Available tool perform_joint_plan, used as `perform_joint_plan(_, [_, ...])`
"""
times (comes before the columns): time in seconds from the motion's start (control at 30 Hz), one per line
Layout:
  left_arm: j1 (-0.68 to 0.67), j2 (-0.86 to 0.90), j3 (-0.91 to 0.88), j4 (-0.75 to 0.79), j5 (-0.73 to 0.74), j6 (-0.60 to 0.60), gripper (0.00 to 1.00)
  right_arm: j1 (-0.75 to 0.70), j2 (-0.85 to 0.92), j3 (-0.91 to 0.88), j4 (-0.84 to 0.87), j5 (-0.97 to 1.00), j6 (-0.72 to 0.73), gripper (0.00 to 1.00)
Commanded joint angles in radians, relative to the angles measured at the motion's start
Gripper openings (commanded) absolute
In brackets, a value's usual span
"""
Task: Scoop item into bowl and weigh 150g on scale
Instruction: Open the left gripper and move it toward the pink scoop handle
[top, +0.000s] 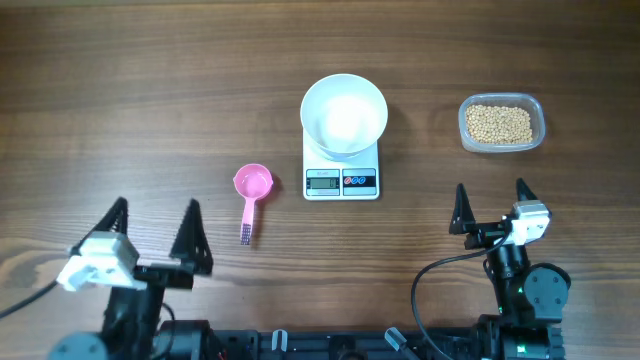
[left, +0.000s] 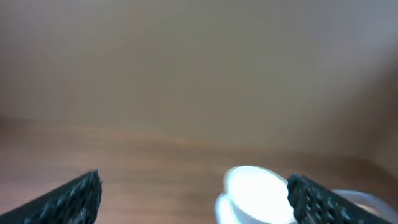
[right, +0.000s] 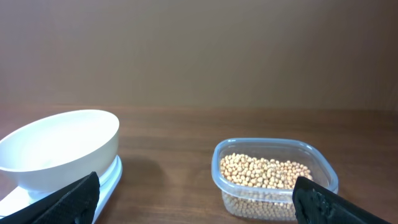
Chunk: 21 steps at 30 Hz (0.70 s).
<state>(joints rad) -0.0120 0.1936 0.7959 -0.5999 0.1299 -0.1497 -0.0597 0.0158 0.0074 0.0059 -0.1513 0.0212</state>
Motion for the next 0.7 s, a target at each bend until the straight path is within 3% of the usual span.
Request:
perform_joint_plan(0.0, [0.004,0.082,0.169,-0.011,0.338,-0.068,1.00,0.006,-0.008,-0.002,0.004,0.014,0.005,1.00])
perform_joint_plan(0.13, [0.004,0.087,0.197,0.093,0.473,-0.069,1.00,0.006,-0.008,-0.002,0.004,0.014,0.005,1.00])
perform_joint_plan(0.37, [0.004,0.215,0.252,-0.035,0.390,-0.067,1.00,0.006,-0.008,-0.002,0.004,0.014,0.006,1.00])
perform_joint_plan(0.5, [0.004,0.518,0.422,-0.299,0.373,-0.067,1.00,0.006,-0.008,-0.002,0.004,0.014,0.006,1.00])
perform_joint_plan(0.67, [0.004,0.973,0.705,-0.762,0.354,-0.066,1.00,0.006,-0.008,-0.002,0.004,0.014,0.006,1.00])
